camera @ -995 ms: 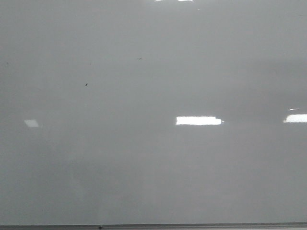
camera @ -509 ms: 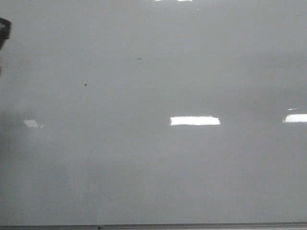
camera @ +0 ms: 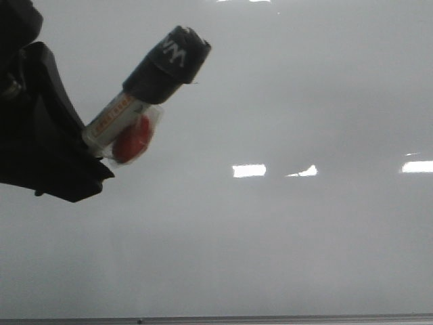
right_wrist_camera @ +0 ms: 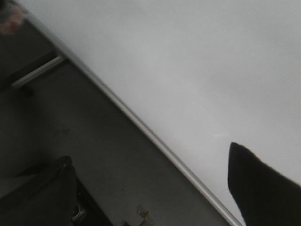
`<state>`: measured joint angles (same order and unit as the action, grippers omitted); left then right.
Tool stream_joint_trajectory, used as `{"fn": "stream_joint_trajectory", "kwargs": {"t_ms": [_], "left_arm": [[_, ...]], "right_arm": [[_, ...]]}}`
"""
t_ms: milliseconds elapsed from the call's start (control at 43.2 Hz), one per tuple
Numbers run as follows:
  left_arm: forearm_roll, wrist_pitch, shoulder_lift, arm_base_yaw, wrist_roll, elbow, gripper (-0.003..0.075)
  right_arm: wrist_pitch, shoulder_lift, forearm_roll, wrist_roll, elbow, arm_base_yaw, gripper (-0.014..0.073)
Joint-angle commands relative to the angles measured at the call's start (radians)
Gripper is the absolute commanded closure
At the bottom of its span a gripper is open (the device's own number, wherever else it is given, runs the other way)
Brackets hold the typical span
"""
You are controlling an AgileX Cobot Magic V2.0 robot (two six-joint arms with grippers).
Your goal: Write number 7 on whiteboard
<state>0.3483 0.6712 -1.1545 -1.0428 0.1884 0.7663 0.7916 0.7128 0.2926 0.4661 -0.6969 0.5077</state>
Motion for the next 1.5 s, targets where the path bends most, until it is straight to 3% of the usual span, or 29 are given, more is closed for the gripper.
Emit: {"fn": "stream_joint_trajectory", "kwargs": {"t_ms": [0,162,370,833,1134,1481], "left_arm": [[0.053,-0.048,0.023,-0.053,0.002,0.033,0.0703],[0.073,-0.07,0.023,-0.102,0.002,0.033,0.0703],[0.073,-0.099,0.023,-0.108,0.002,0.033,0.0703],[0.073,-0.127,0.023,-0.108,0.002,0.033,0.0703],[0.065,-0.173,0.024,-0.108,-0.008,0.033,0.0703],[0.065,-0.19,0.062,-0.104,-0.008,0.033,0.0701]], "right_arm": [[-0.012,0.056,0.09,0.092,-0.075,0.096,-0.0071],[-0.032,0.161,0.162,0.168,-0.145,0.236,-0.0071],[-0.07,0.301,0.164,0.181,-0.231,0.331,-0.0071],[-0.13,0.434,0.164,0.214,-0.297,0.349,-0.0051],[-0.127,0.434,0.173,0.214,-0.297,0.349,0.0316],[-0.094,0.434,0.174,0.214,-0.297,0.348,0.0665]]}}
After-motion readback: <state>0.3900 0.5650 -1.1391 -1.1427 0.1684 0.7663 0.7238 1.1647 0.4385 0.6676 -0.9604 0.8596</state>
